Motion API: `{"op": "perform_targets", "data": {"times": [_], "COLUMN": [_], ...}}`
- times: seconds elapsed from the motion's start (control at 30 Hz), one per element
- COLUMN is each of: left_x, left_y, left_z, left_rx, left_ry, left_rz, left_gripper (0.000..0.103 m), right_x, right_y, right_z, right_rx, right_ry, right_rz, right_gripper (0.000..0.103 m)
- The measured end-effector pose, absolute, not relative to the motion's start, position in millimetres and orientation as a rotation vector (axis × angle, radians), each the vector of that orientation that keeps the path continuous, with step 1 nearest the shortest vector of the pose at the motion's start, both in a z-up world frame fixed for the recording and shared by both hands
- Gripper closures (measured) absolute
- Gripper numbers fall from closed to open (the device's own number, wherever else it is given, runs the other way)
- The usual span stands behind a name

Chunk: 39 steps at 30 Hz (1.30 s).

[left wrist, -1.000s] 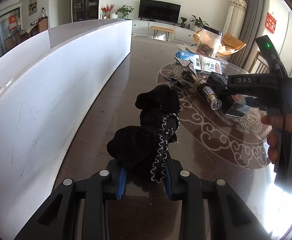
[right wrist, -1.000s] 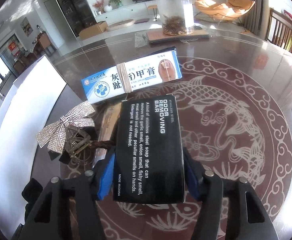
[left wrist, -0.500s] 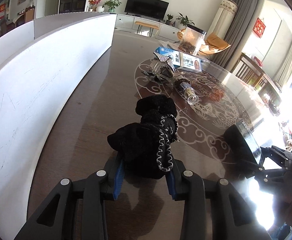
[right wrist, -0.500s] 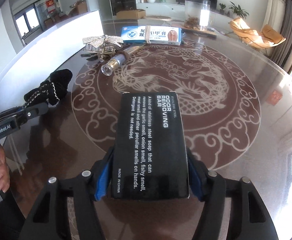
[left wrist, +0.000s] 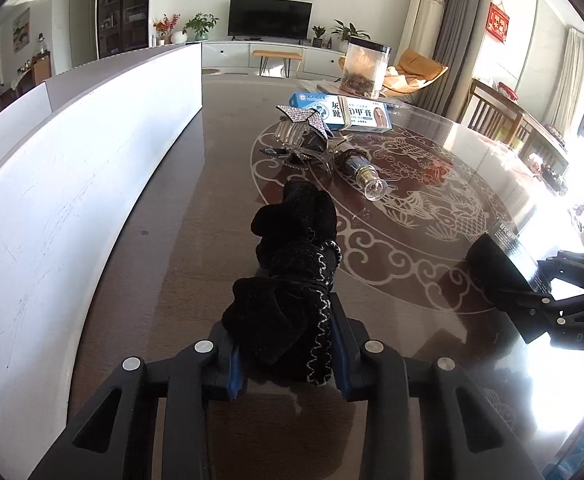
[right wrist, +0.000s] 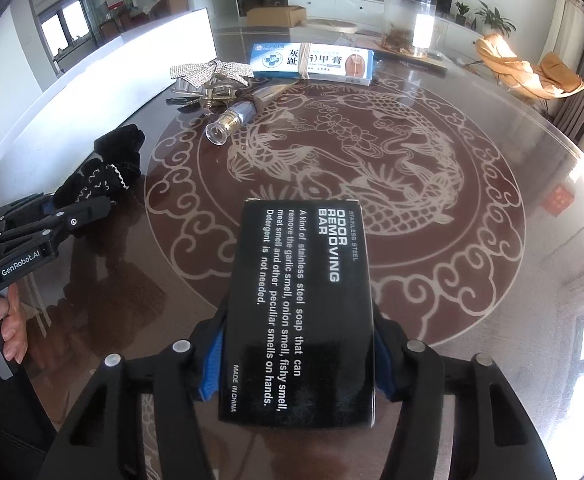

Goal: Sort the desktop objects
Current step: 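Carry the scrunchie and black soap box over the cardboard tray, then open both grippers to drop the scrunchie and soap box into the tray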

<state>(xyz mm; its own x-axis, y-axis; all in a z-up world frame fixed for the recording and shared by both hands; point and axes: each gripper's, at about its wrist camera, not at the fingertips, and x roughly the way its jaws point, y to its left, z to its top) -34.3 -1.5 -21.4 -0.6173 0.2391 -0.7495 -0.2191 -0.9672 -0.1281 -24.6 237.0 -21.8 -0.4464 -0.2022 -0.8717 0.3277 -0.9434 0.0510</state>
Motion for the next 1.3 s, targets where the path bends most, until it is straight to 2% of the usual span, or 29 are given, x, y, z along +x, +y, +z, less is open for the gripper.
{"op": "perform_targets", "data": {"times": [0.2, 0.37, 0.57, 0.7, 0.83, 0.97, 1.07, 1.13, 1.2, 1.3], "left_x": [2, 31, 34, 18, 3, -13, -26, -28, -27, -19], "left_y": [-9, -41, -137, -219, -279, -305, -307, -303, -297, -287], "left_z": [13, 55, 111, 116, 101, 74, 52, 43, 42, 49], "left_rx": [-1.111, -1.068, -1.012, -1.120, -1.304, -1.468, -1.624, -1.667, -1.652, -1.580], "left_ry": [-0.168, -0.283, -0.383, -0.457, -0.490, -0.510, -0.463, -0.423, -0.417, -0.429], "left_rz": [2.612, 2.664, 2.883, 3.025, 3.087, 3.034, 2.995, 2.997, 3.020, 3.051], "left_gripper": [0.069, 0.069, 0.069, 0.069, 0.069, 0.068, 0.058, 0.050, 0.041, 0.041], "right_x": [-7, -24, -52, -51, -37, -27, -23, -23, -26, -32], "right_y": [236, 196, 84, -10, -98, -158, -184, -185, -175, -148], "right_z": [8, 50, 113, 137, 125, 77, 43, 33, 37, 53], "right_rx": [1.365, 1.240, 1.013, 0.904, 0.877, 0.964, 1.040, 1.039, 1.020, 0.982], "right_ry": [0.146, 0.123, 0.116, 0.130, 0.233, 0.403, 0.537, 0.551, 0.509, 0.410], "right_rz": [-2.422, -2.390, -2.270, -2.130, -1.969, -1.839, -1.768, -1.758, -1.780, -1.836], "right_gripper": [0.044, 0.044, 0.044, 0.044, 0.044, 0.044, 0.042, 0.036, 0.024, 0.020]}}
